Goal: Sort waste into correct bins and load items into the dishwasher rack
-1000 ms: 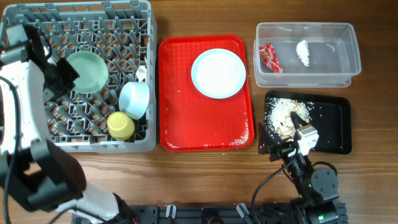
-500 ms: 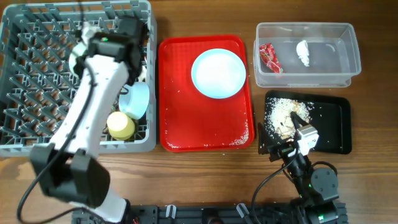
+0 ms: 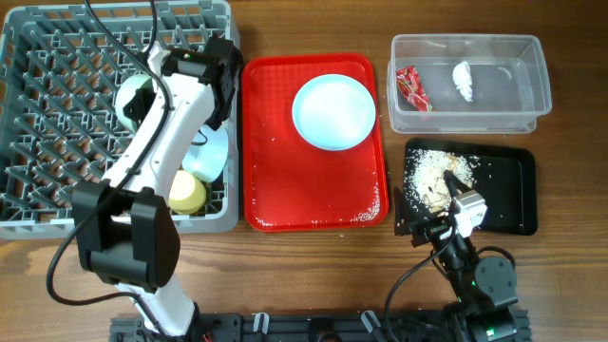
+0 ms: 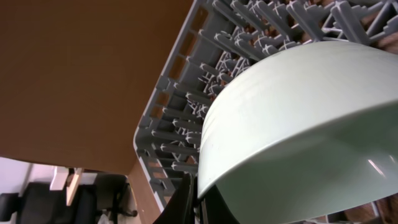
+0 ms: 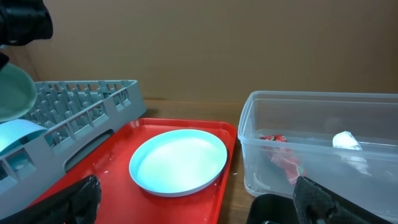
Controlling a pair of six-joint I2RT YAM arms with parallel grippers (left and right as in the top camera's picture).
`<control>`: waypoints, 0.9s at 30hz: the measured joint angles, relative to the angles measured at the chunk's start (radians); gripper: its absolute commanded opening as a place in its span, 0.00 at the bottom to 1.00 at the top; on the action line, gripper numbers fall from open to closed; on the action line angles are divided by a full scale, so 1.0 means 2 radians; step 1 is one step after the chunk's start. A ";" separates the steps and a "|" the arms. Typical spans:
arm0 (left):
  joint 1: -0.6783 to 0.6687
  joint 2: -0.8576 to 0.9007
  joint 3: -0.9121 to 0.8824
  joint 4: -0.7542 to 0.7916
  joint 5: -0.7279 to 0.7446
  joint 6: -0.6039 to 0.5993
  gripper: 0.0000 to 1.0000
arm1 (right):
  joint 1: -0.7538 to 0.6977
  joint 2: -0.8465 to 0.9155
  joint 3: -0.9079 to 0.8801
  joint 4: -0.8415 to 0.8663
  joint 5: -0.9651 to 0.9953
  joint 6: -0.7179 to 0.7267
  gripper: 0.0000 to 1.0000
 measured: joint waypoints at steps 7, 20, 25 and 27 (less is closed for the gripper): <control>0.005 0.000 -0.048 0.002 0.018 -0.038 0.04 | 0.000 0.000 0.000 0.000 0.000 0.000 1.00; 0.005 0.000 -0.056 -0.022 0.023 -0.060 0.04 | 0.000 0.000 0.000 0.000 0.000 0.000 1.00; 0.005 0.000 -0.025 -0.050 0.027 -0.078 0.04 | 0.000 0.000 0.000 0.000 0.000 0.000 1.00; 0.005 0.000 -0.012 -0.046 0.027 -0.082 0.04 | 0.000 0.000 0.000 0.000 0.000 0.000 1.00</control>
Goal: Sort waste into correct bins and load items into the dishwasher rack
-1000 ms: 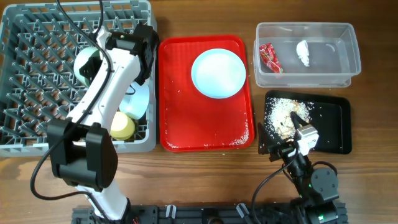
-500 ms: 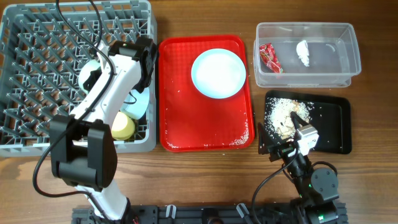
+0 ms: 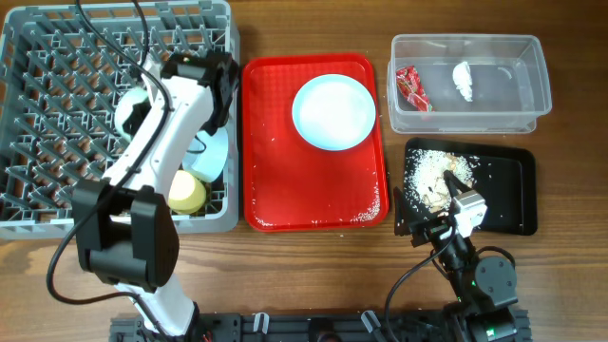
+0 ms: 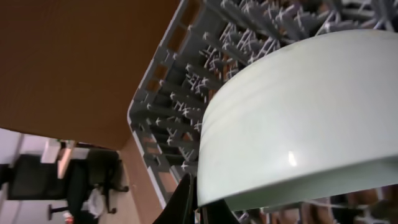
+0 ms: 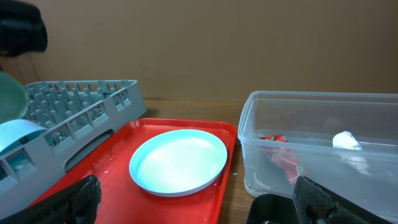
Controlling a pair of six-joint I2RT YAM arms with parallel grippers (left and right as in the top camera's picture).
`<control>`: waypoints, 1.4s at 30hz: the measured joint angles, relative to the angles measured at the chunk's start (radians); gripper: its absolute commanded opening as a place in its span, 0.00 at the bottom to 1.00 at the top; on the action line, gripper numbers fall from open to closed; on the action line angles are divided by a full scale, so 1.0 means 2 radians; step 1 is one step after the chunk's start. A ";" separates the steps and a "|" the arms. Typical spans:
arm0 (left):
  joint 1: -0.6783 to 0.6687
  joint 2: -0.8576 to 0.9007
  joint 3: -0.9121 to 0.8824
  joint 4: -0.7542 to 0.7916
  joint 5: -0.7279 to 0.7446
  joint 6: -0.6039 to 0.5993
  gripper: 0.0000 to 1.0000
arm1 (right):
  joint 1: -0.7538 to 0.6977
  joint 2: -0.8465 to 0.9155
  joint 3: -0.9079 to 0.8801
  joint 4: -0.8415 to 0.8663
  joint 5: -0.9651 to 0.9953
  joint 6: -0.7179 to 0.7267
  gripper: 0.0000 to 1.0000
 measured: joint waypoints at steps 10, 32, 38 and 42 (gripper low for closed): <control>0.001 0.002 0.004 0.043 0.000 -0.006 0.04 | 0.000 0.000 0.000 0.000 0.000 0.000 1.00; 0.020 0.009 0.004 0.043 0.079 -0.022 0.05 | 0.000 0.000 0.000 0.000 0.000 0.000 1.00; 0.020 0.009 0.005 0.022 0.064 -0.023 0.04 | 0.000 0.000 0.000 0.000 0.000 0.000 1.00; 0.020 0.009 0.009 0.025 0.038 -0.023 0.04 | 0.000 0.000 0.000 0.000 0.000 0.000 1.00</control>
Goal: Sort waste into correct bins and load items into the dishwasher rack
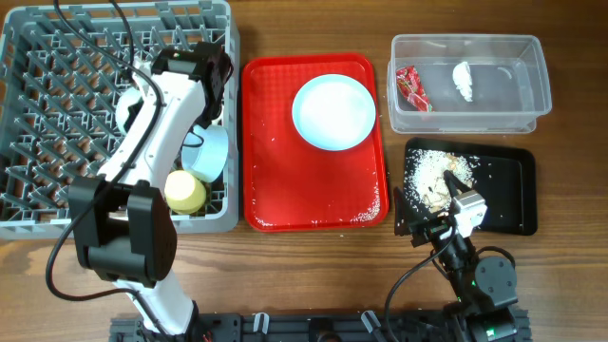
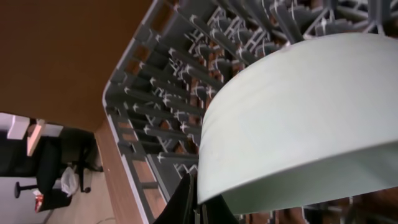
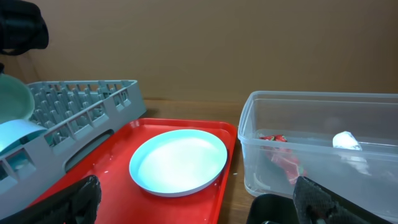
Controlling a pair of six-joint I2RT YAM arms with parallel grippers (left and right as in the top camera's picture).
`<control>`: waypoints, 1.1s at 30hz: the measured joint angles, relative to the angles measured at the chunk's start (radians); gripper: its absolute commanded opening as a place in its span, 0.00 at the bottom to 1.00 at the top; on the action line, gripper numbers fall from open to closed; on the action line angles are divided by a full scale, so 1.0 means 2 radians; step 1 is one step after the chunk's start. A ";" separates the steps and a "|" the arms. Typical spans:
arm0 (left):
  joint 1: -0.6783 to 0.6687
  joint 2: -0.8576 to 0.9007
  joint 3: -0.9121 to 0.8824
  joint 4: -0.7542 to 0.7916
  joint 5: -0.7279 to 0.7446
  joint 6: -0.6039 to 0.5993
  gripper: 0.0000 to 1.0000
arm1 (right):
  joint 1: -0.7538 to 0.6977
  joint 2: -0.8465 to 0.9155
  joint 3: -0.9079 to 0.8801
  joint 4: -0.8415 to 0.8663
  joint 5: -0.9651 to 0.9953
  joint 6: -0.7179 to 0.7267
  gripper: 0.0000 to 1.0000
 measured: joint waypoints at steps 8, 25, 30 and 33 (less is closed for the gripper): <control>0.000 0.006 0.001 0.018 -0.029 0.000 0.04 | 0.000 0.000 0.000 0.000 0.000 0.000 1.00; -0.057 0.039 0.002 -0.051 -0.042 -0.014 0.43 | 0.000 0.000 0.000 0.000 0.000 0.000 1.00; -0.057 0.039 0.011 -0.100 -0.028 -0.047 0.64 | 0.000 0.000 0.000 0.000 0.000 0.000 1.00; -0.058 0.038 0.039 -0.122 -0.008 -0.055 0.77 | 0.000 0.000 0.000 0.000 0.000 0.000 1.00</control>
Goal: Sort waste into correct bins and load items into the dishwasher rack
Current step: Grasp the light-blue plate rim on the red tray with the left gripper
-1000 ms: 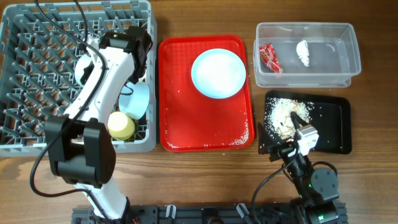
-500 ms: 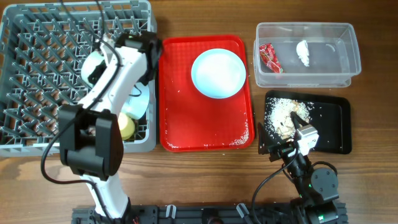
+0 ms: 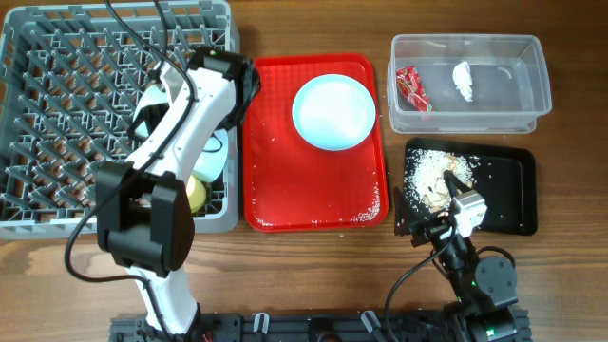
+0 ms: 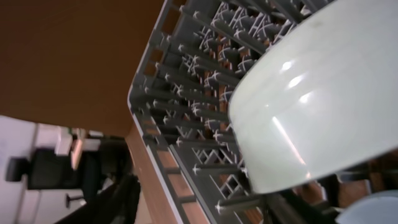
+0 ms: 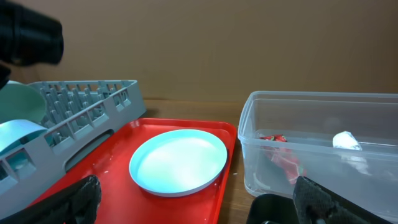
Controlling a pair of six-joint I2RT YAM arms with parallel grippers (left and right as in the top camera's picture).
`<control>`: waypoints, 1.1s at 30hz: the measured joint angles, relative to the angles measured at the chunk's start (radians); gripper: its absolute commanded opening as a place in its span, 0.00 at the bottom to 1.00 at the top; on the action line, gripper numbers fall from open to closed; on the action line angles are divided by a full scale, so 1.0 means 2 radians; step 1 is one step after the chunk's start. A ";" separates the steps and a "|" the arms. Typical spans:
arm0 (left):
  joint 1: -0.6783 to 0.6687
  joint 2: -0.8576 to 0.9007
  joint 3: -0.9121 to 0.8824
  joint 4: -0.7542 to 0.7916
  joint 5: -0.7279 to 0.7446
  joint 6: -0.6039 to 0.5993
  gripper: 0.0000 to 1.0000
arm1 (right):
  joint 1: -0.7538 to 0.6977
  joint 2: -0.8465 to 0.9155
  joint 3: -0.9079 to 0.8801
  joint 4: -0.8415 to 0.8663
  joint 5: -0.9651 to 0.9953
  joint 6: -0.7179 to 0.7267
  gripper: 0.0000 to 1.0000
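Note:
A pale green bowl (image 4: 311, 93) lies tilted among the prongs of the grey dishwasher rack (image 3: 57, 190), mostly hidden under my left arm in the overhead view (image 3: 142, 122). My left gripper (image 3: 236, 87) hangs open at the rack's right edge, its fingers spread clear of the bowl (image 4: 205, 208). A light blue plate (image 3: 332, 112) lies on the red tray (image 3: 285, 190). My right gripper (image 3: 456, 204) rests open over the near left corner of the black tray (image 3: 503, 190), with nothing between its fingers (image 5: 202, 205).
In the rack's near right corner sit a second light blue plate (image 3: 217, 157) and a yellow cup (image 3: 197, 195). The clear bin (image 3: 532, 95) holds a red wrapper (image 3: 411, 85) and a white tissue (image 3: 463, 81). Food scraps (image 3: 432, 176) lie on the black tray.
My left gripper was shut on the green bowl's rim; now it is open and further right, at the rack's edge. The bowl sits in the rack. My right arm has not moved.
My left gripper held the green bowl by its rim over the right part of the rack at all three earlier moments, shifting slightly. Now the bowl lies among the prongs and the gripper is open beside it. My right gripper stayed open at the black tray.

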 measured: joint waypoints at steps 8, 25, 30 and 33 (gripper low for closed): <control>-0.027 -0.044 0.114 0.009 0.117 0.003 0.84 | 0.000 0.000 0.000 0.000 0.000 0.000 1.00; -0.059 0.000 0.071 0.320 0.482 0.234 0.62 | 0.000 0.000 0.000 0.000 0.000 0.000 1.00; -0.059 0.086 0.062 0.348 0.522 0.242 0.57 | 0.000 0.000 0.000 0.000 0.000 0.000 0.99; -0.059 0.122 0.061 0.361 0.544 0.244 0.37 | 0.000 0.000 0.000 0.000 0.000 0.000 1.00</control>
